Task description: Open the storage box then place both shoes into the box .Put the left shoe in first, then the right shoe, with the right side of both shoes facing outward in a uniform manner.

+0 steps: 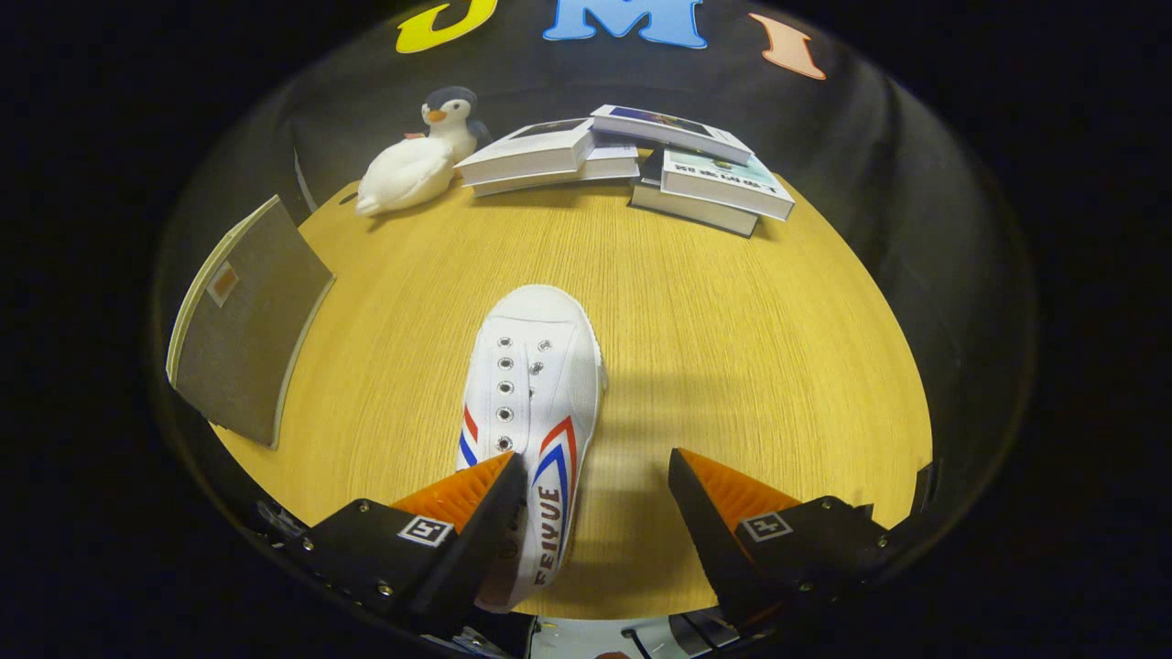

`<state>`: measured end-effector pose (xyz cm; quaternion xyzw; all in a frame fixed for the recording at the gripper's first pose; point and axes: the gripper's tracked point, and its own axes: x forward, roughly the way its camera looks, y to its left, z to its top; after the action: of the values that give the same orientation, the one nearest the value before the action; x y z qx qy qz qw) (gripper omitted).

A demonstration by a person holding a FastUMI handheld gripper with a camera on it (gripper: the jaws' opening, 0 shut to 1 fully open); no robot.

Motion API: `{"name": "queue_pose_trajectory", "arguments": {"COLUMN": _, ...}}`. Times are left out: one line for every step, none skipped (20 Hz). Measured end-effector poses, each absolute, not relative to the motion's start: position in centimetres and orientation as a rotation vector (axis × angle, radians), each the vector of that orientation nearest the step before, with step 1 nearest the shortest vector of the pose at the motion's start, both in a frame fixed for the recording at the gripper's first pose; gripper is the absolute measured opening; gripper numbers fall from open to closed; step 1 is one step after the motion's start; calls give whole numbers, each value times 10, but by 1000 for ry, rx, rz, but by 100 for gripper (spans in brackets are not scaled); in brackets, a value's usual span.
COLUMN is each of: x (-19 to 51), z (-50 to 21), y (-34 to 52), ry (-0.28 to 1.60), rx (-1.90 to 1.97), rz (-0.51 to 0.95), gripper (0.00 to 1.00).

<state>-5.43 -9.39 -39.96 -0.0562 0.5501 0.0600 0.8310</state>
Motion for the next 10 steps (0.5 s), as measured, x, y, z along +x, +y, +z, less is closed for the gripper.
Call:
{"name": "queue_pose_trajectory", "arguments": {"x": -54, "z": -402, "y": -92, "ry": 1175, "rx": -109, "rz": 133, "gripper": 98}}
{"name": "queue_pose_trajectory", "arguments": {"x": -54, "z": -405, "y": -92, "ry": 1182, "rx": -103, "rz": 136, "gripper": 98}}
{"name": "queue_pose_trajectory", "arguments": {"x": -54, "z": -408, "y": -91, "ry": 1191, "rx": -99, "rz": 140, "gripper": 98}}
{"name": "queue_pose_trajectory", "arguments": {"x": -55, "z": -407, "y": -89, "ry": 1195, "rx": -85, "rz": 149, "gripper": 97}}
{"name": "queue_pose_trajectory", "arguments": {"x": -56, "z": -408, "y": -83, "ry": 1200, "rx": -63, "rz": 159, "gripper": 96}}
{"name": "queue_pose_trajectory", "arguments": {"x": -57, "z": -410, "y": -79, "ry": 1204, "rx": -45, "rz": 170, "gripper": 78}}
{"name": "queue_pose_trajectory", "arguments": {"x": -57, "z": -409, "y": -73, "ry": 1203, "rx": -24, "rz": 176, "gripper": 71}}
{"name": "queue_pose_trajectory", "arguments": {"x": -58, "z": -411, "y": -70, "ry": 1208, "rx": -13, "rz": 168, "gripper": 52}}
{"name": "queue_pose_trajectory", "arguments": {"x": -57, "z": -409, "y": -71, "ry": 1208, "rx": -17, "rz": 162, "gripper": 42}}
{"name": "queue_pose_trajectory", "arguments": {"x": -58, "z": -411, "y": -70, "ry": 1213, "rx": -24, "rz": 159, "gripper": 40}}
